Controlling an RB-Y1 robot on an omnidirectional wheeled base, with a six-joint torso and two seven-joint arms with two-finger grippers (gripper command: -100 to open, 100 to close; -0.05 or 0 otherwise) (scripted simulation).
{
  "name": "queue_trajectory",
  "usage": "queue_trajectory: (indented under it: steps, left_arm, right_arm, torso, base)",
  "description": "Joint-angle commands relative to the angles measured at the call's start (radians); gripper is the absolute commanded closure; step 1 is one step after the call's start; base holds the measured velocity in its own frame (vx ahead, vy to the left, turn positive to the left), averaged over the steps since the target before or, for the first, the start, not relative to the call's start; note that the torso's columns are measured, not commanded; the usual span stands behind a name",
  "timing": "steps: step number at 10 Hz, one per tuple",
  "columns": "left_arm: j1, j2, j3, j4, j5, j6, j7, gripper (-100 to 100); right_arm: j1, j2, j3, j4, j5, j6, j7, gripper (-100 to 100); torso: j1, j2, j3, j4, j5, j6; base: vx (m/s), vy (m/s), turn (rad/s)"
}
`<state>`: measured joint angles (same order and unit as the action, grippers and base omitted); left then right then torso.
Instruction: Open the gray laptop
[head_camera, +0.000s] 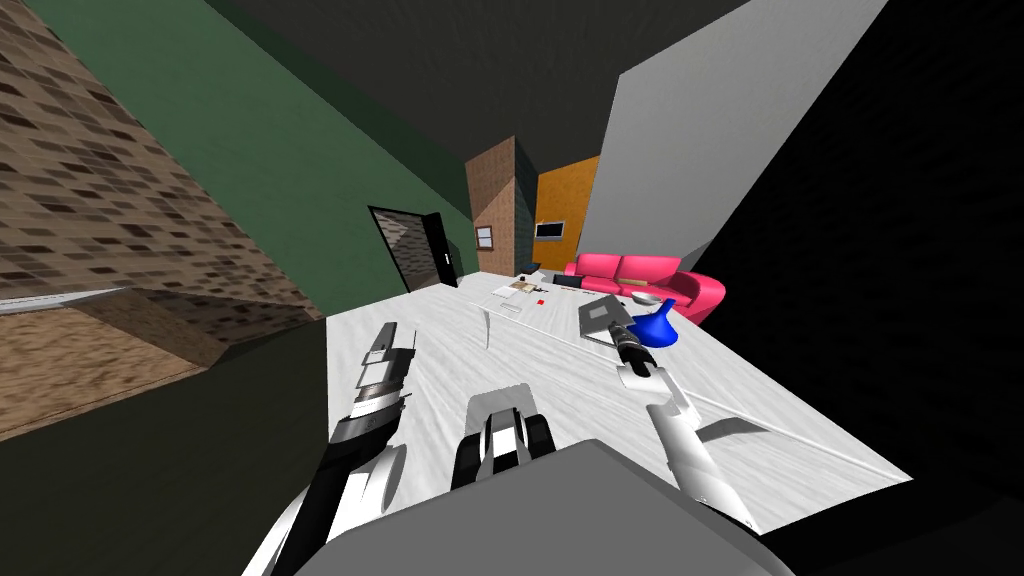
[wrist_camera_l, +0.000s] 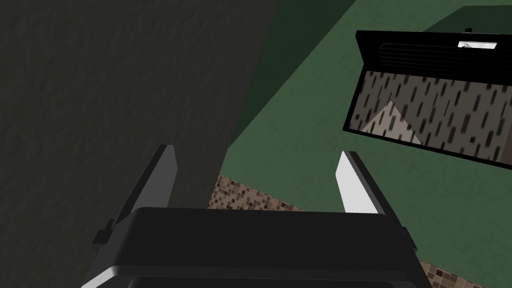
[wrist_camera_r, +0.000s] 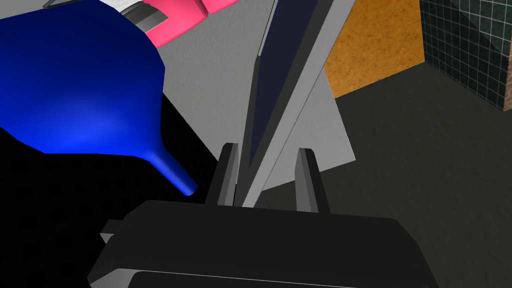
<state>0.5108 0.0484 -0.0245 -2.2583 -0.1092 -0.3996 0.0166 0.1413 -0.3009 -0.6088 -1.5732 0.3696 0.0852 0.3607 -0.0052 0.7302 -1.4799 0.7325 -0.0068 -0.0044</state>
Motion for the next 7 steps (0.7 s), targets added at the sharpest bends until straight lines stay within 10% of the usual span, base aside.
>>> queue_trajectory:
  steps: [1,6,7]
  left_arm:
    - [0.0,0.0,0.0,0.0,0.0,0.0,0.0,0]
    - [0.0,0.0,0.0,0.0,0.0,0.0,0.0,0]
    - [0.0,0.0,0.0,0.0,0.0,0.0,0.0,0]
  right_arm:
    - [-0.016,0.052,-0.005,0.052,-0.022,-0.072,-0.036,100]
    - [-0.027,0.097,-0.017,0.093,-0.054,-0.152,-0.078,100]
    - [-0.039,0.065,-0.015,0.067,-0.053,-0.094,-0.079,-100]
  torso:
    - [0.001,0.0,0.0,-0.001,-0.001,-0.001]
    - [0.006,0.002,0.0,0.002,0.005,0.0]
    - [0.006,0.003,0.001,0.003,0.005,0.001]
  base:
    - [0.004,-0.053,-0.091]
    - [0.003,-0.032,-0.06]
    - [-0.029,-0.01,0.03]
